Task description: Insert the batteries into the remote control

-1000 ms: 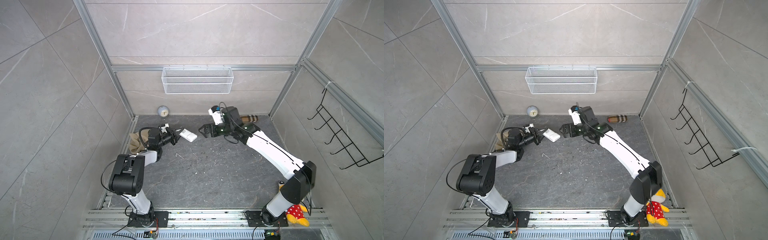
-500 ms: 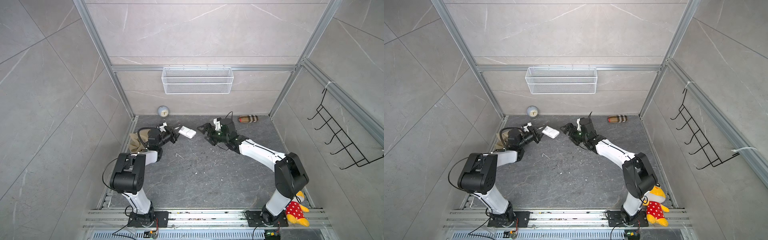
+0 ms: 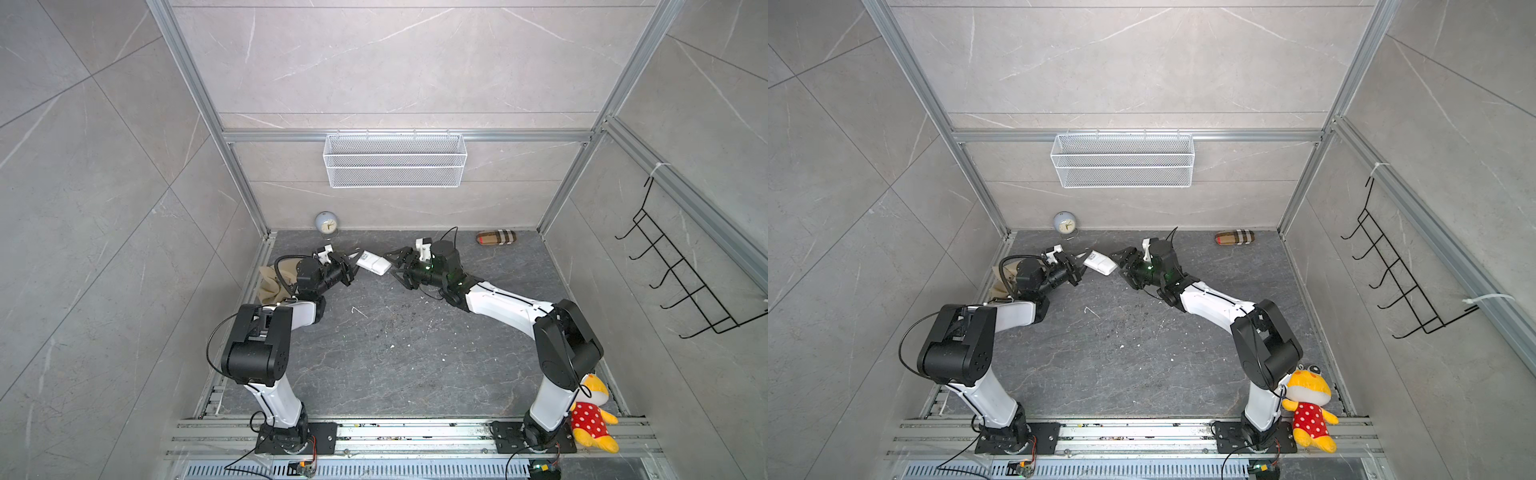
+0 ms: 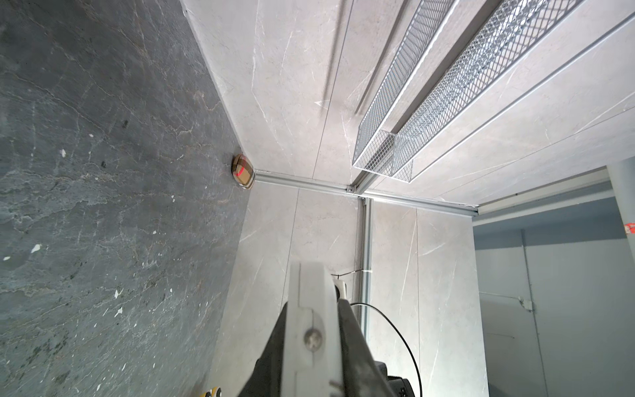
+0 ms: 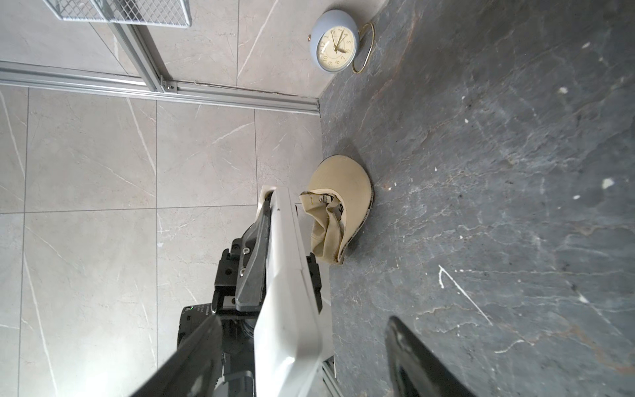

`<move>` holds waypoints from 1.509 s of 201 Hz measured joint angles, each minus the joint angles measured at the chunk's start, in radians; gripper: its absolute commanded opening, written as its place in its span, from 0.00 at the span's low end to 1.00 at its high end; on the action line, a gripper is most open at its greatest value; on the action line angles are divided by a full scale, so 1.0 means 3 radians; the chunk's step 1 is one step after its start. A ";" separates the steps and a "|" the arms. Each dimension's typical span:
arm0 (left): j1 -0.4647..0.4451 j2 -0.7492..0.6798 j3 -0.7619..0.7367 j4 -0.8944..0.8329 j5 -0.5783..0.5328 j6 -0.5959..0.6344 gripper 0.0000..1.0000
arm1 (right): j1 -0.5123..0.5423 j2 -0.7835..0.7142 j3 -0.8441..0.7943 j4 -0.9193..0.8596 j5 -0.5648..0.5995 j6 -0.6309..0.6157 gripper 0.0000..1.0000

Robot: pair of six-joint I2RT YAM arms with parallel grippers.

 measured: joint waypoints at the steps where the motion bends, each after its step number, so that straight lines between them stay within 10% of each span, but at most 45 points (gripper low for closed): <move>1: 0.0000 0.0000 -0.0001 0.0001 -0.0001 -0.0001 0.00 | 0.0001 0.0000 0.0000 0.0000 -0.0003 -0.0001 0.70; 303: -0.0041 0.0061 -0.0014 0.0117 -0.0140 -0.0072 0.00 | 0.0076 0.0336 0.0237 0.0198 -0.0104 0.0132 0.45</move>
